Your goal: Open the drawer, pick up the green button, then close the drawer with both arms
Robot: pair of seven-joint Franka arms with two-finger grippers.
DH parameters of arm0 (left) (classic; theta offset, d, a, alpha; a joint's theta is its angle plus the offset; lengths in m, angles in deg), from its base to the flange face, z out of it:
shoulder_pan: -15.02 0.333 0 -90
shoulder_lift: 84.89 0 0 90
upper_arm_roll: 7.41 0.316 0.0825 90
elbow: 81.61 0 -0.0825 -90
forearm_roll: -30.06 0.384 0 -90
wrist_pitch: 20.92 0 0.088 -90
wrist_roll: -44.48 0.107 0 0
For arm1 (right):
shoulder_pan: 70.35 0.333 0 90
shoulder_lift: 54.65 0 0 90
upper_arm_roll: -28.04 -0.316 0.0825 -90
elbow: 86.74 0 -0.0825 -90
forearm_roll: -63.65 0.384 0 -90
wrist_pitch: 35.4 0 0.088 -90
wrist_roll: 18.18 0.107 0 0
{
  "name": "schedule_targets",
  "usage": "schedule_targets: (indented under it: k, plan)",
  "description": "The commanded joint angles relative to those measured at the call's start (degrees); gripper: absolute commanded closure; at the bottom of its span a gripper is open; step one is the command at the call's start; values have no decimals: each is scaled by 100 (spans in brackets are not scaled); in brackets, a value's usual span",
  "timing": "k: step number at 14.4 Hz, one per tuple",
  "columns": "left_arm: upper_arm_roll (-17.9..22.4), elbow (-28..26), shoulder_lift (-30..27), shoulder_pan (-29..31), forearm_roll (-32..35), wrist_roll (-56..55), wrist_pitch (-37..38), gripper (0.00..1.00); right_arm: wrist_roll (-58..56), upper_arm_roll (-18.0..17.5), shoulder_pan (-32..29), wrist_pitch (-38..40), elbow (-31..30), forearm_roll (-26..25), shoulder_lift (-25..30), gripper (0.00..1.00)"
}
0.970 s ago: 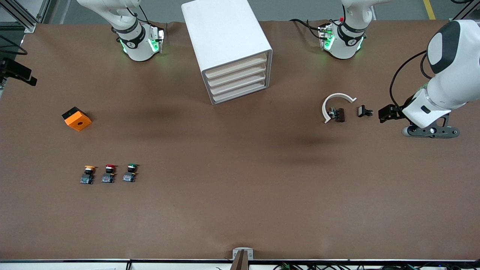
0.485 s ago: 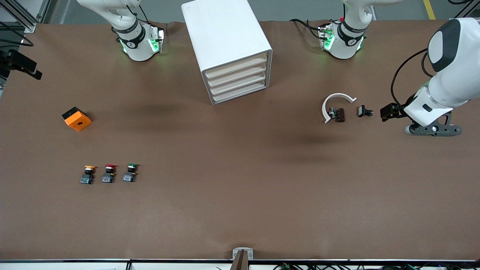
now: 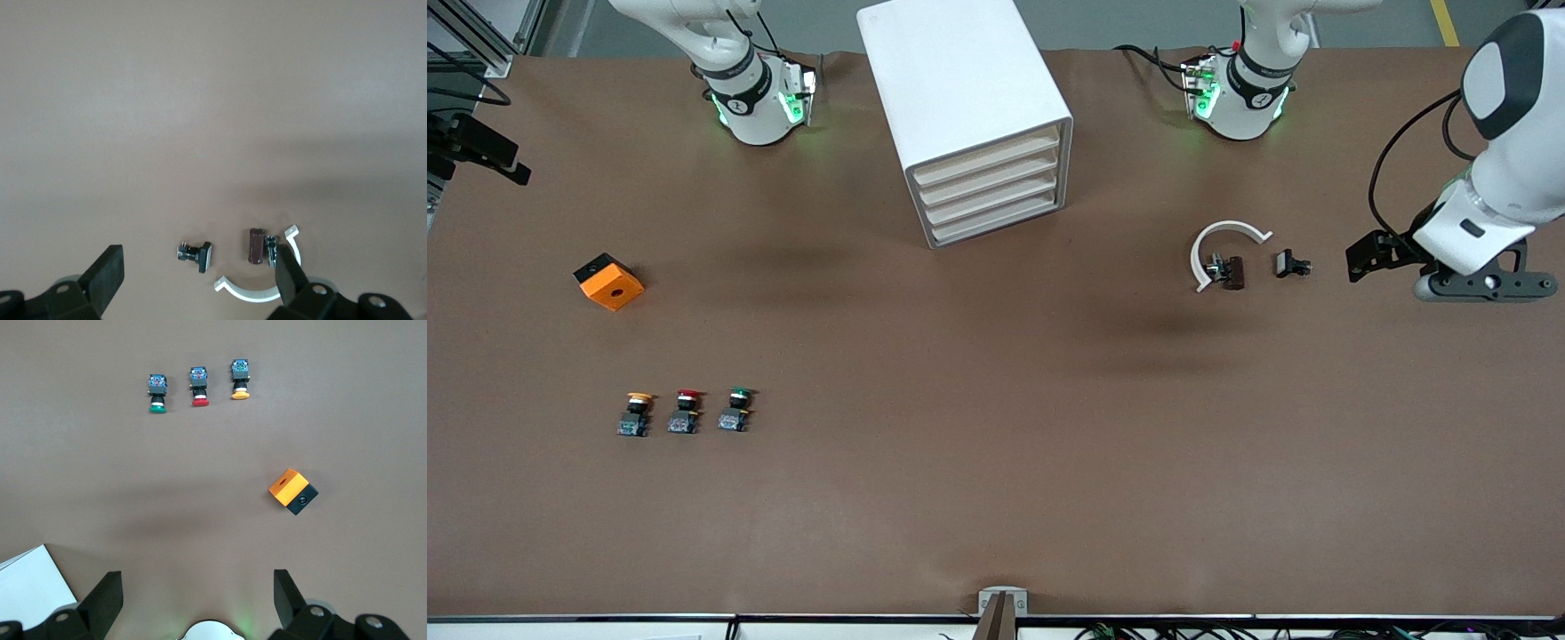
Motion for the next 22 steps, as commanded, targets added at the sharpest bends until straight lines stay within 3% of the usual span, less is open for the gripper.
schedule_targets:
  k: [1, 6, 8, 13, 22]
  plan:
    - [-149, 10, -406, 143, -103, -27, -126, 0, 30, -50, -81, -64, -144, 100, 152, 0]
    - [-291, 1670, 138, 170, -146, -520, 364, 0, 30, -42, -99, -72, -136, 100, 135, 0]
    - [-282, 2024, 165, 205, -190, -450, 795, 0, 30, -42, -99, -81, -136, 100, 135, 0]
    - [-282, 2060, 69, 187, -182, -441, 1394, 0, 30, -42, -99, -90, -136, 100, 126, 0]
    - [-273, 2139, 86, 187, -173, -458, 1465, 0, 21, -59, -29, -81, -136, 100, 117, 0]
